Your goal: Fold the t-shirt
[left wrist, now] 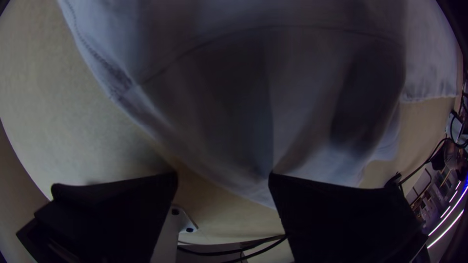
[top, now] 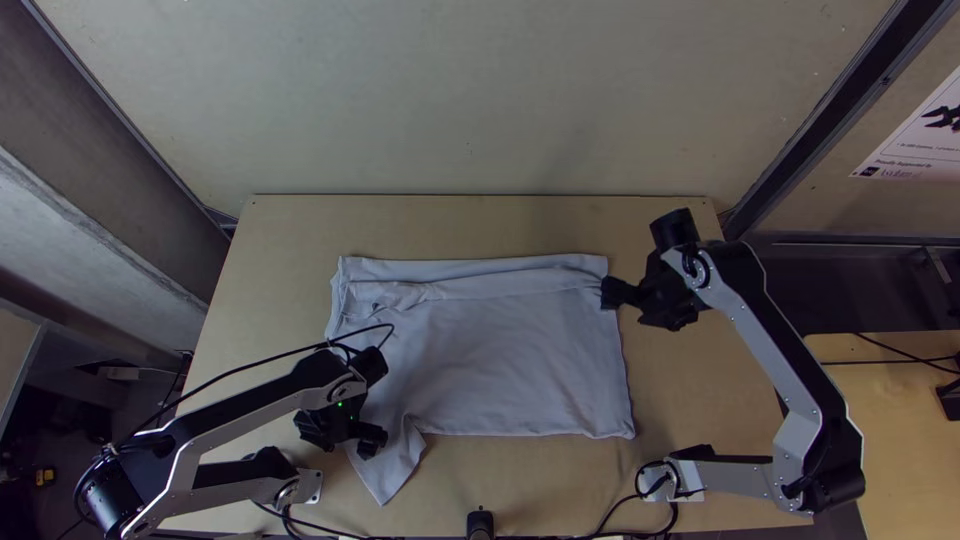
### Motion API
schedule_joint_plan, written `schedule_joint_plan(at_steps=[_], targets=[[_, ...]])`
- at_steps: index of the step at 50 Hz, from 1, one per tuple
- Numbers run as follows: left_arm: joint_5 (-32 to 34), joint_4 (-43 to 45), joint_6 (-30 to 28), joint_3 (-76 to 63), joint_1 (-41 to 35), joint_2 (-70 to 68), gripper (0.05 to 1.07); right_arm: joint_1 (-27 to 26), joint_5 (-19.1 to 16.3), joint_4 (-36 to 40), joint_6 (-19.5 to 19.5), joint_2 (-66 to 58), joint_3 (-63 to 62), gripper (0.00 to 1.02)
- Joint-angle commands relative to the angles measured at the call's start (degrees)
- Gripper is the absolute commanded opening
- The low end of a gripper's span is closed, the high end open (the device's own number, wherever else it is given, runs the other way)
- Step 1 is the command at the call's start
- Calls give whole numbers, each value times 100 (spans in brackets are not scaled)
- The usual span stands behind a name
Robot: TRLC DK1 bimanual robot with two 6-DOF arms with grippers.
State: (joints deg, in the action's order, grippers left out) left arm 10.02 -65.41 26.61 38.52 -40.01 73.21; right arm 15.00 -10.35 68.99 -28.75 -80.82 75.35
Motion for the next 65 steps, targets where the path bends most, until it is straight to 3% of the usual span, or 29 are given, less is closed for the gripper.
schedule_joint_plan(at_steps=[1,6,10,14,19,45,65], targets=[[0,-16,116,-170,-227,53,62,55,-336,413,467,128,-434,91],[-9,142,72,-196,-438,-26,28,55,-450,897,933,75,-864,91],[-27,336,20,-178,-438,-44,8,46,-450,1064,1346,22,-1207,93],[-27,388,-68,-170,-394,-44,8,20,-415,1266,1759,-31,-1576,93],[-27,459,-103,-126,-279,-61,8,-33,-424,1257,1944,-31,-1972,93],[-18,81,-613,516,1136,-457,8,205,-424,1248,2199,-910,-2736,92],[-9,81,-560,595,1303,-492,8,-85,-424,941,2515,-1718,-3000,86]])
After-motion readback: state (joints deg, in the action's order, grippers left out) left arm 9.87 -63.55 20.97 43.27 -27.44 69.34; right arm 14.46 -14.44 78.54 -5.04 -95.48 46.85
